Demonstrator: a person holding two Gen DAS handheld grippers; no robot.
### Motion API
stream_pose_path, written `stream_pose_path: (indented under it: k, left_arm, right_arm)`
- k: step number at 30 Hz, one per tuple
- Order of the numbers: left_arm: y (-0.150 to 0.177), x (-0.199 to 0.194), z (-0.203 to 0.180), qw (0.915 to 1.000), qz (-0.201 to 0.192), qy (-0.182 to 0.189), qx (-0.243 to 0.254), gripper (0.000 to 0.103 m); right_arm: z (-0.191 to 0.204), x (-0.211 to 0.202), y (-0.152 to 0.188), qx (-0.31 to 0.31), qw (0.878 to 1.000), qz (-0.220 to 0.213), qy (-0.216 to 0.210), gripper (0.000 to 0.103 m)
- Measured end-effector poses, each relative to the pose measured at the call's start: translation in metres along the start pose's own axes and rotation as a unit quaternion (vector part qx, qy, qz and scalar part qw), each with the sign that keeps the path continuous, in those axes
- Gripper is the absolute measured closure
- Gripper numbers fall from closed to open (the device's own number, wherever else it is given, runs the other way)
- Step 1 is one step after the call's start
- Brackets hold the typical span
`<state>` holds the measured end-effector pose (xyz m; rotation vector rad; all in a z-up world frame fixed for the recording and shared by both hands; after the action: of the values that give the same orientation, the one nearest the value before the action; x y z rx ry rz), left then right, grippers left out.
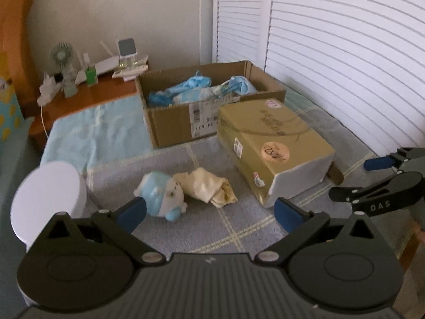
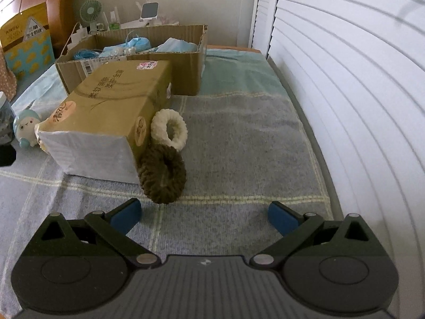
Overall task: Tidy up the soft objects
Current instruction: 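Move the left gripper to the blue plush toy while the right approaches the brown hair tie, then grasp the blue plush toy with the left gripper while the right grasps the brown hair tie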
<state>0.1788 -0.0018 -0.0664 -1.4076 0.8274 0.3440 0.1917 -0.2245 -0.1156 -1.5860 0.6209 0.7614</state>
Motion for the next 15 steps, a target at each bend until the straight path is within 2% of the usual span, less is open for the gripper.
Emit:
stream_pose_path:
  k: [3,8,15]
  left_arm:
    - [0.001,0.003,0.003,1.0,0.005,-0.002,0.007,0.001]
    - [-0.004,0.005,0.007,0.9986,0.022,-0.002,0.049,0.001]
    - [-0.016,0.01,0.014,0.988,0.061,0.008,0.142,0.001]
  right_arm:
    - [-0.001,0.001,-0.001,-0.002,1.0,-0.001,-0.001,0.0]
    - [-0.001,-0.001,0.0,-0.001,1.0,-0.004,-0.001,0.0]
    - [-0.001,-0.002,0.002,-0.002,1.0,-0.009,-0.001,0.0]
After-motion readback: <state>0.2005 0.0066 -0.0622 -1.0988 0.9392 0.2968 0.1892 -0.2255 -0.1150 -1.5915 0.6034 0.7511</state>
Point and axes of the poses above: each gripper's, at about its wrist camera, not at the fingertips, and x roughly the way its jaws point, z to its left, y to its underside, the point moved 5 cm from there along x, roughly the way its jaws point, and after that the axes turned 3 degrees about y, right-handed, at the moved point
